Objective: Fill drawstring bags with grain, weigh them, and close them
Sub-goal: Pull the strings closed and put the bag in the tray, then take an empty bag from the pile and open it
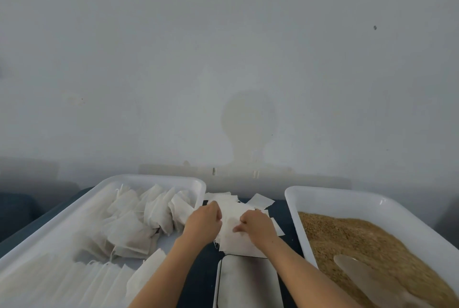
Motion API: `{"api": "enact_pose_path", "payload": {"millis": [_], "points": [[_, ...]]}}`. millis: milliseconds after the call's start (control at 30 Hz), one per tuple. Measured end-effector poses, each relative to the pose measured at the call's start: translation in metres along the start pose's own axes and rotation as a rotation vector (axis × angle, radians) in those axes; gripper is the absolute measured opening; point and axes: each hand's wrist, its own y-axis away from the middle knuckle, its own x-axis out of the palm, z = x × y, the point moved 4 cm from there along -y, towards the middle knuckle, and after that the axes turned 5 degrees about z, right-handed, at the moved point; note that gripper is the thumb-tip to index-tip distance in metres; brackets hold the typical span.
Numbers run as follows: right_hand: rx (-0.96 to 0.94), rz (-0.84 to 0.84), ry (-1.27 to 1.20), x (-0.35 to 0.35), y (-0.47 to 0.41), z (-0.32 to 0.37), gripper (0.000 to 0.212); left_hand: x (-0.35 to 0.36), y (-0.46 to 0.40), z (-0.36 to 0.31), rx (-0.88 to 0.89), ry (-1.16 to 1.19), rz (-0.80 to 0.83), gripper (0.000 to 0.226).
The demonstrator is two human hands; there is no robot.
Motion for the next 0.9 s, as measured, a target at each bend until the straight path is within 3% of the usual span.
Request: {"api": "enact_pose_path", "payload": {"millis": [100, 167, 267, 367, 500, 633, 733, 800, 900], "points": [[-0.059, -0.095, -0.022, -0.016, 0.011, -0.001, 0.032, 0.005, -0.004, 0.0, -0.007, 0.008, 0.027, 0.008], [-0.096, -0.196, -0.129, -0.042, 0.023, -0.006, 0.023, 0.004, -0.007, -0.005, 0.013, 0.076, 0.003, 0.022], [-0.153, -0.245, -0.298, -0.085, 0.046, -0.024, 0.036, 0.002, -0.009, -0.032, 0.073, 0.421, 0.007, 0.043], [-0.195, -0.198, -0.436, -0.116, 0.078, -0.058, 0.028, 0.004, -0.007, -0.077, 0.216, 0.636, 0.061, 0.033], [-0.141, -0.174, -0.523, -0.128, 0.116, -0.115, 0.034, 0.02, 0.002, -0.141, 0.402, 0.721, 0.138, 0.009], [-0.025, -0.211, -0.601, -0.117, 0.143, -0.165, 0.033, 0.05, 0.009, -0.184, 0.421, 0.763, 0.208, 0.013], [0.048, -0.462, -0.454, -0.107, 0.16, -0.184, 0.014, 0.076, 0.011, -0.2, 0.362, 0.746, 0.162, 0.02], [0.076, -0.599, -0.449, -0.101, 0.169, -0.186, 0.013, 0.091, 0.013, -0.209, 0.325, 0.731, 0.121, 0.02], [0.044, -0.506, -0.726, -0.089, 0.169, -0.18, 0.023, 0.112, 0.014, -0.22, 0.364, 0.758, 0.179, 0.024]]}}
